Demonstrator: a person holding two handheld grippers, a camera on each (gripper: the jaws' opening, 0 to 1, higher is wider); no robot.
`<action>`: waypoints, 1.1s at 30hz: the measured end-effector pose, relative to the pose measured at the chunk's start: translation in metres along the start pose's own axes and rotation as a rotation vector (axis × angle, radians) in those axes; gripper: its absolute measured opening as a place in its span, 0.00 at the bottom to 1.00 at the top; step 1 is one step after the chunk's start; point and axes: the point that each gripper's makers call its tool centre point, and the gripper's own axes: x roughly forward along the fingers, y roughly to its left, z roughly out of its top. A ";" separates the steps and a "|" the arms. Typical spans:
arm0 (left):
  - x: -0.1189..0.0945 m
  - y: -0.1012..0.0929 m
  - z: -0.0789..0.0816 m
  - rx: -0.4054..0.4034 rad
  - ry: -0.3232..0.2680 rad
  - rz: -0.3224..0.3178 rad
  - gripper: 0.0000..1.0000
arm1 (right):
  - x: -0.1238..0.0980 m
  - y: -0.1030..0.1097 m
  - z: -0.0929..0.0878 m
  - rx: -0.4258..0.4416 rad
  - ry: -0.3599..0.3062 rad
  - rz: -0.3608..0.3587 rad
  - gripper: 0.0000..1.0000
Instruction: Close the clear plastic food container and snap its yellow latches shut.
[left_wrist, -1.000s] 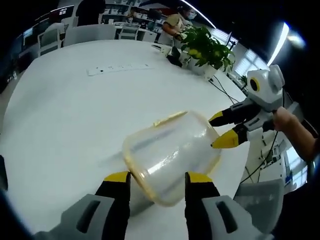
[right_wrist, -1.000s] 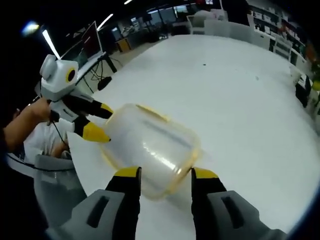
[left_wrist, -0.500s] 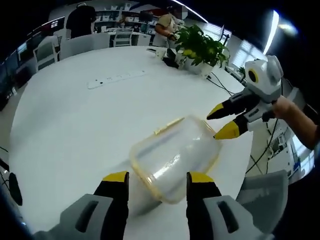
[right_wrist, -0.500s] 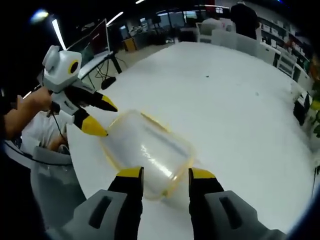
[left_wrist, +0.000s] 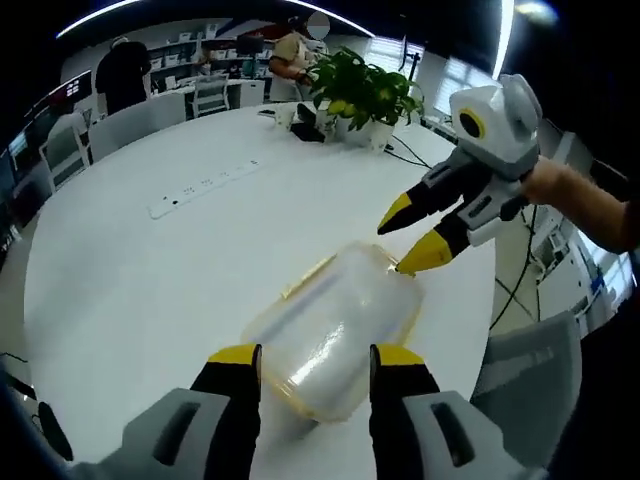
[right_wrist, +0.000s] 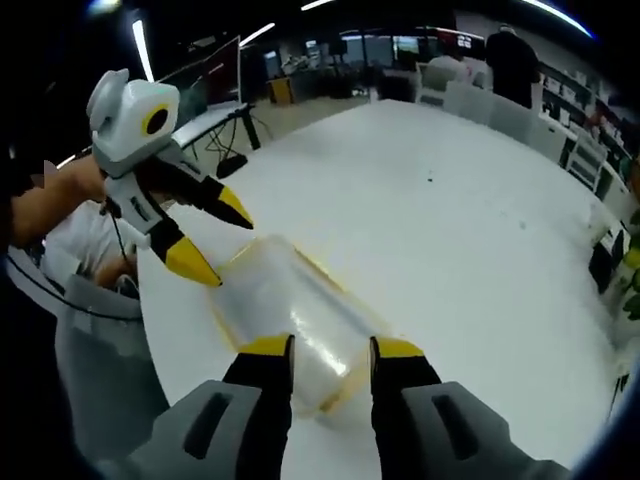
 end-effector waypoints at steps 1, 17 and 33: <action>0.000 -0.001 0.001 0.004 0.001 -0.005 0.34 | 0.000 0.000 0.001 -0.004 -0.002 0.001 0.25; 0.017 -0.025 0.008 0.121 0.025 -0.078 0.27 | 0.019 0.009 0.019 -0.096 -0.014 0.056 0.18; 0.028 -0.044 0.007 0.190 0.048 -0.141 0.25 | 0.039 0.023 0.025 -0.143 0.009 0.102 0.14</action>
